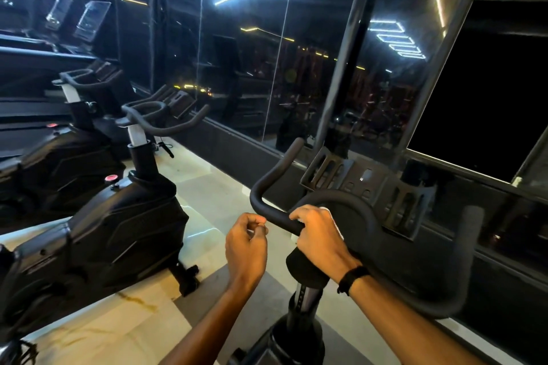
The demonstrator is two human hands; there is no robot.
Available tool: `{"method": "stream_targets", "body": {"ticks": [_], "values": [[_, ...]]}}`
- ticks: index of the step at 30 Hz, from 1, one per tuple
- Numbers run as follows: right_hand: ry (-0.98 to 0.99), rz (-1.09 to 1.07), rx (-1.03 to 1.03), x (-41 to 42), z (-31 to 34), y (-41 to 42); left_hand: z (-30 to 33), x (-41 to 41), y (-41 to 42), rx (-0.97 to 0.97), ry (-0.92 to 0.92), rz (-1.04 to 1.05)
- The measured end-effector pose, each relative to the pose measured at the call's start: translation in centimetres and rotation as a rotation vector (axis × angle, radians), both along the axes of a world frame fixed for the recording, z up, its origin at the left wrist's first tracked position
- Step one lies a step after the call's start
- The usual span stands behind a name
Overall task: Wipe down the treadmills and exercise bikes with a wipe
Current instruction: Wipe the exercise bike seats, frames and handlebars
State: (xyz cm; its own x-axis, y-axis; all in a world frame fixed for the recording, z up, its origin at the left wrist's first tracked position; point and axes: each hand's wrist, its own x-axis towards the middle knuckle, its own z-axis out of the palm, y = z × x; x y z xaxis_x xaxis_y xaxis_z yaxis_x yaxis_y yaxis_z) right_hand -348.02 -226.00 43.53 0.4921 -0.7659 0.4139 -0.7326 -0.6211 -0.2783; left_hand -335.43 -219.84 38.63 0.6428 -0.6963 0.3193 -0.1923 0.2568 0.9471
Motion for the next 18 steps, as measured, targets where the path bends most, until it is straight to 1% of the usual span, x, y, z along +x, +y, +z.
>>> {"method": "stream_targets", "body": {"ticks": [2, 4, 6, 8, 9, 12, 15, 16, 18], "values": [[-0.174, 0.055, 0.057, 0.0, 1.0, 1.7, 0.7, -0.4, 0.7, 0.010, -0.036, -0.081], [-0.318, 0.113, 0.097, -0.2, 1.8, 3.7, 1.9, -1.2, 1.6, 0.025, -0.030, -0.226], [-0.404, 0.137, 0.097, -0.9, 2.2, 5.4, 3.2, -2.2, 3.1, 0.037, 0.054, -0.373], [-0.469, 0.132, 0.122, -2.1, 2.6, 7.0, 4.0, -3.1, 4.7, 0.051, 0.130, -0.438], [-0.493, 0.111, 0.136, -2.9, 2.7, 7.8, 4.1, -3.6, 5.5, 0.051, 0.145, -0.447], [-0.547, 0.025, 0.203, -5.8, 3.0, 10.3, 3.9, -5.3, 8.4, 0.053, 0.087, -0.433], [-0.520, -0.027, 0.287, -8.8, 1.8, 13.0, 2.8, -7.5, 11.7, 0.089, 0.015, -0.411], [-0.509, -0.034, 0.320, -9.3, 1.3, 13.6, 2.6, -7.8, 12.3, 0.108, 0.013, -0.396], [-0.465, -0.033, 0.387, -10.9, -0.4, 16.1, 1.6, -9.0, 15.2, 0.153, 0.088, -0.370]]}}
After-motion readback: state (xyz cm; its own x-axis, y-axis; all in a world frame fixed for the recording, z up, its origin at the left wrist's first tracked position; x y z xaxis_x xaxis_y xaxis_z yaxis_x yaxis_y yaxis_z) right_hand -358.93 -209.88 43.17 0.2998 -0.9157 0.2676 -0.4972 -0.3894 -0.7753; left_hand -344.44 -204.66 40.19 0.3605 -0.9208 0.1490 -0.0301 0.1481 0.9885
